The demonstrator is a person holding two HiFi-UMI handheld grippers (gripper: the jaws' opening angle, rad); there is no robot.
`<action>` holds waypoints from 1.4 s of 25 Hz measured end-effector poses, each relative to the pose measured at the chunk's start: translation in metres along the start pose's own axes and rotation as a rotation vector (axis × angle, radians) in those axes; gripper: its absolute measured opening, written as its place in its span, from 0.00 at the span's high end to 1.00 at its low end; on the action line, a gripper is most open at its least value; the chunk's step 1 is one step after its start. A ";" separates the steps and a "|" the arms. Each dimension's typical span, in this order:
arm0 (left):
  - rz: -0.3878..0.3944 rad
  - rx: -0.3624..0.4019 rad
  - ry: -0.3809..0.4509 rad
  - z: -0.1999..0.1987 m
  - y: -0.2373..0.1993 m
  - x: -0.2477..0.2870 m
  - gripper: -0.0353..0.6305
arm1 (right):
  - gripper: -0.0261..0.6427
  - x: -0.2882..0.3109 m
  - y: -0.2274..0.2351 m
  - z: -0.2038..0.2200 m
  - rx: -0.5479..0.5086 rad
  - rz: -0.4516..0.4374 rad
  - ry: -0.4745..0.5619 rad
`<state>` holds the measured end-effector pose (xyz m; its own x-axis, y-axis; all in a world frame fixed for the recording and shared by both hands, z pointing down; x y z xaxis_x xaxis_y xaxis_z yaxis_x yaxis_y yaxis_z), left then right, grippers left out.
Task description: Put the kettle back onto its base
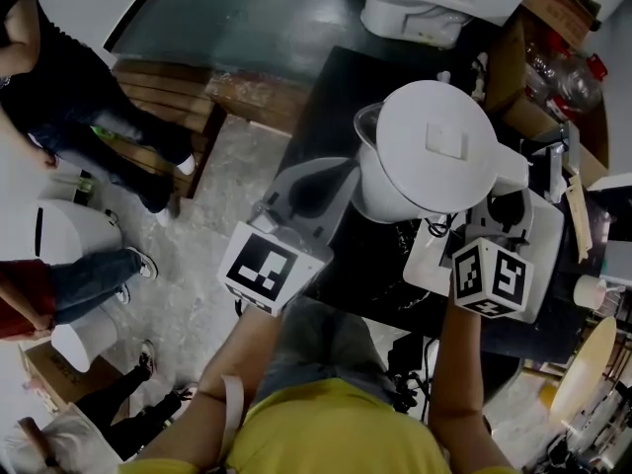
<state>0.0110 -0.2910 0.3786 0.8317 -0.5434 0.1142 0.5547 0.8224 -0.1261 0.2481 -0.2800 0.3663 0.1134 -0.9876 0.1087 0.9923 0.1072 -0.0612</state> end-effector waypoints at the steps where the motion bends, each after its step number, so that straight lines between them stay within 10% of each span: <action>1: -0.001 0.001 -0.003 0.000 0.000 -0.001 0.94 | 0.68 -0.004 0.000 -0.001 0.002 0.009 -0.003; 20: 0.037 0.030 -0.003 -0.017 0.033 -0.027 0.94 | 0.66 -0.075 -0.015 -0.033 0.005 -0.039 0.037; 35: 0.068 0.049 0.025 -0.052 0.077 -0.049 0.94 | 0.89 -0.127 -0.037 -0.063 0.016 -0.147 0.082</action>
<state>0.0136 -0.2099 0.3120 0.8681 -0.4894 0.0825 0.4954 0.8645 -0.0843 0.1936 -0.1656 0.2919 -0.0363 -0.9987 0.0344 0.9987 -0.0375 -0.0349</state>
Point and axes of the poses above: the fingertips, and each gripper's own axes: x forward along the fingers, y to its right, z out of its underside, the point moved 6 cm from there along -x, backward along the fingers, and after that the axes turned 6 degrees about z, right-handed, at the moved point
